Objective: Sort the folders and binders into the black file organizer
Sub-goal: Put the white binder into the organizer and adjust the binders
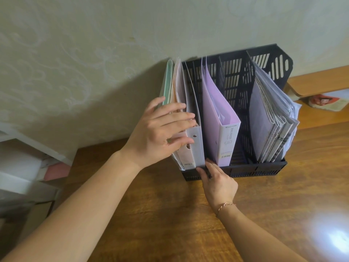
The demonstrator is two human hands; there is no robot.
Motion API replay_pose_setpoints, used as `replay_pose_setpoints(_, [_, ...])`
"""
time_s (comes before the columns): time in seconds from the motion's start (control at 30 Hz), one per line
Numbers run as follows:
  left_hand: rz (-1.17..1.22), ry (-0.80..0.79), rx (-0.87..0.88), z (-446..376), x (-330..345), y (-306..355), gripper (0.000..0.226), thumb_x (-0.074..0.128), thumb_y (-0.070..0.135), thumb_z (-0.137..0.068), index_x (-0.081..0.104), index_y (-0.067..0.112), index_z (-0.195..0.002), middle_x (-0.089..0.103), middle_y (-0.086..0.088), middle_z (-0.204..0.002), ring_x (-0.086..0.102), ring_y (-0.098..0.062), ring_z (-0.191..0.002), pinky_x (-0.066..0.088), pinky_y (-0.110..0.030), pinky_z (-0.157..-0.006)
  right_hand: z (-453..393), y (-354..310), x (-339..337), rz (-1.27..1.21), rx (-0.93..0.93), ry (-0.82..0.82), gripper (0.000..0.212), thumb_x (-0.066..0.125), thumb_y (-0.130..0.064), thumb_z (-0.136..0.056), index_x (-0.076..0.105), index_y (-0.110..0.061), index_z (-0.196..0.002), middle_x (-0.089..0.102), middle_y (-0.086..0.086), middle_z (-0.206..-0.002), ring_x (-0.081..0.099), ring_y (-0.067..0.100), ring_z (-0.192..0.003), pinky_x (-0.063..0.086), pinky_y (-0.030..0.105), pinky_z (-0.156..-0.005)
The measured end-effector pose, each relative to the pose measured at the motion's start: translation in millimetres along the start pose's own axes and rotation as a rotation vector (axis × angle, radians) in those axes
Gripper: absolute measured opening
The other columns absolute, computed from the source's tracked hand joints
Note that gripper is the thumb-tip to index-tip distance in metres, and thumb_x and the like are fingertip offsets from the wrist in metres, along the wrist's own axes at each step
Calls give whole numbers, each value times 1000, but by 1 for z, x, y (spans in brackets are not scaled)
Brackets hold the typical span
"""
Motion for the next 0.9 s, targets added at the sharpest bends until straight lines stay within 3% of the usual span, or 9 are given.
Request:
replay_pose_setpoints(0.3, [-19,-65,-11,-3,-2,4,38,78,40,-81,74,14,-109,70,-2,-119,60,-23,-119,38,-51,-107,1,-1,-6,-16,-13,26,35,63,-45,-87,70,-22,-112,71,-8,-110,70,18,-69,49,26,-53])
replay_pose_setpoints(0.43, [-56,-74,-13,-6,-5,8,36,74,41,-84,75,14,-108,71,-1,-118,61,-24,-118,39,-50,-104,3,-11,-18,37,-144,155,32,78,-35,-77,73,-16,-102,75,-3,-98,65,21,-49,46,26,-43])
replay_pose_setpoints(0.53, [-62,-66,-22,-8,-7,10,36,74,42,-83,75,15,-107,72,-1,-115,62,-24,-115,43,-48,-100,8,-15,-23,93,-245,200,38,77,-35,-77,69,-16,-109,74,-4,-90,61,19,-44,46,26,-41])
replay_pose_setpoints(0.7, [-77,-68,-39,-9,-7,13,37,72,42,-84,76,13,-106,72,-3,-114,63,-25,-113,47,-47,-97,17,-10,-25,124,-334,205,47,73,-38,-79,63,-21,-122,72,-7,-105,64,18,-51,45,26,-43])
replay_pose_setpoints(0.9, [-81,-56,-65,-12,-10,17,37,72,42,-84,76,12,-105,72,-3,-114,64,-25,-111,48,-48,-94,22,-3,-33,125,-411,238,47,71,-42,-80,64,-22,-122,72,-6,-108,63,14,-50,43,24,-42])
Point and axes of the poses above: each hand's wrist, its own z-axis away from the middle knuckle, its own x-axis out of the palm, y = z × x, the point moved 9 cm from there along -z, towards the middle knuckle
